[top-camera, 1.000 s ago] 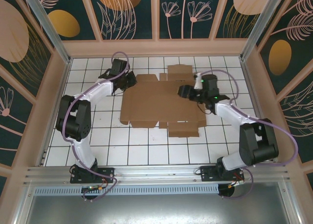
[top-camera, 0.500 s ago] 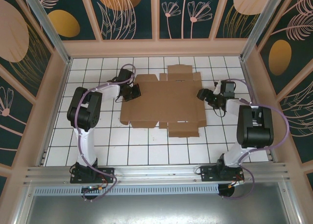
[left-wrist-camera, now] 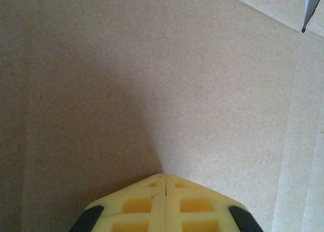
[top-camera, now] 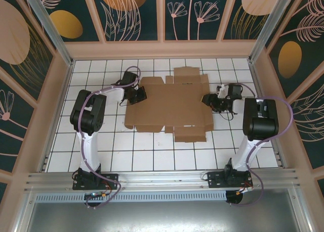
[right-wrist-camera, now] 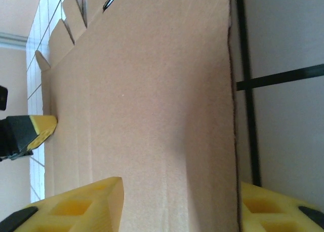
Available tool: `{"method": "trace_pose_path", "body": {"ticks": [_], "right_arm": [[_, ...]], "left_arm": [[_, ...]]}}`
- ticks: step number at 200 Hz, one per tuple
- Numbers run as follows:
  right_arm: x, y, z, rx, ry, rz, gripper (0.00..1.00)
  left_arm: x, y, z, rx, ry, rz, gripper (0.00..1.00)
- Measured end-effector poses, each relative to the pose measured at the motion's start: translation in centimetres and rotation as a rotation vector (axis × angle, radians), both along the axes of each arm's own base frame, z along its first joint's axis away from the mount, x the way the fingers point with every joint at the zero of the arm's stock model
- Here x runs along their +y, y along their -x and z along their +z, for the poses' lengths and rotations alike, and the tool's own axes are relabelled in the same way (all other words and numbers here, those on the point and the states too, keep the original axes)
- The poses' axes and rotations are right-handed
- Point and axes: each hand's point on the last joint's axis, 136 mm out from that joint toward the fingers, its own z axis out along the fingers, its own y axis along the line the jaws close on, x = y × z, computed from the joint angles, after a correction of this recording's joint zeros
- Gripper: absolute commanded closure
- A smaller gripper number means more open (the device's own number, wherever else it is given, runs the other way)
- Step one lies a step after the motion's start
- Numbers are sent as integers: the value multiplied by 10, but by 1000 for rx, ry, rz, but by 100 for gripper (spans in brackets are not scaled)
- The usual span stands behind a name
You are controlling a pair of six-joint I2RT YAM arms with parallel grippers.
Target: Fold the paper box
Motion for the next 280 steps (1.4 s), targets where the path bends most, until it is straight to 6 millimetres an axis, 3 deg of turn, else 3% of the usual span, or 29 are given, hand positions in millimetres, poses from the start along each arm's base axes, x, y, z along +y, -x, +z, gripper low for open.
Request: {"method": "trace_pose_path", "body": {"ticks": [44,70,94,117,170,211,244,280], "right_arm": [[16,3,-1,19,-36,46,66],[17,6,-1,50,-11,26,89],[18,6,20,29,67,19,94],[25,-6,46,4,187,36,99],[29,-15,67,-7,532,58,98],[46,-21,83,-39,738,86,96],[81,-25,101,-91,796,131,90],[137,-32,123,-159,747,164,68]], "left_arm": [[0,-3,0,-13,18,-2,100],[3,-6,0,-21,20,6,100],[0,-6,0,-32,37,-1,100],[-3,-6,0,-49,42,-7,100],[-48,16,0,-55,84,-88,100],[-59,24,1,-30,158,-98,100],[-65,31,1,-3,195,-109,100],[-70,38,1,27,228,-114,100]]}}
